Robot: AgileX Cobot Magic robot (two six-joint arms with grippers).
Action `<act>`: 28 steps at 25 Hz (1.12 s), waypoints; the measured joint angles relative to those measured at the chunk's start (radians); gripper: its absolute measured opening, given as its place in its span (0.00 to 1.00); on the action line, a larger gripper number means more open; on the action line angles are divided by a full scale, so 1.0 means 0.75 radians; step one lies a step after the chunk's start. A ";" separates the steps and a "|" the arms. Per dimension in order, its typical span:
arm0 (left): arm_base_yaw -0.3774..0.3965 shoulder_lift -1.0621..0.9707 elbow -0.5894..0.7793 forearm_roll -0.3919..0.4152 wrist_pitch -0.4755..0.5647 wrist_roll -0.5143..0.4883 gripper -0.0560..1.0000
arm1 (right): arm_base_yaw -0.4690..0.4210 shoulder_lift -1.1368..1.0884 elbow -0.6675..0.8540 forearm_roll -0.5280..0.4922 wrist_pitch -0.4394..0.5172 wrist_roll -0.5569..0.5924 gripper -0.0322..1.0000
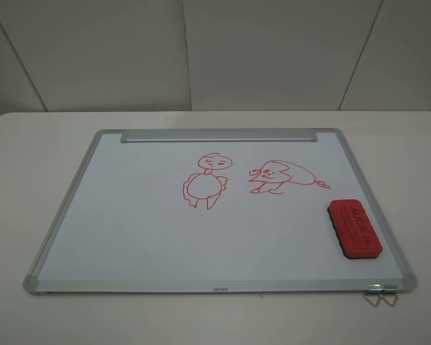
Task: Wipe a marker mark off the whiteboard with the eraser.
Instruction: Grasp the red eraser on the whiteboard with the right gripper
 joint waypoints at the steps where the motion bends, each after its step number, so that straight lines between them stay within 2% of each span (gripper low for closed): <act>1: 0.000 0.000 0.000 0.000 0.000 0.000 0.79 | 0.000 0.075 0.000 0.000 0.000 0.000 0.70; 3: 0.000 0.000 0.000 0.000 0.000 0.000 0.79 | 0.000 0.273 -0.013 0.012 -0.011 0.000 0.70; 8: 0.000 0.000 0.000 0.000 0.000 0.000 0.79 | 0.010 0.752 -0.121 0.142 -0.130 0.000 0.70; 14: 0.000 0.000 0.000 0.000 0.000 0.000 0.79 | 0.183 1.249 -0.239 0.180 -0.151 0.000 0.70; 22: 0.000 0.000 0.000 0.000 0.000 0.000 0.79 | 0.216 1.698 -0.310 0.173 -0.210 0.152 0.70; 28: 0.000 0.000 0.000 0.000 0.000 0.000 0.79 | 0.217 1.856 -0.310 0.154 -0.313 0.213 0.70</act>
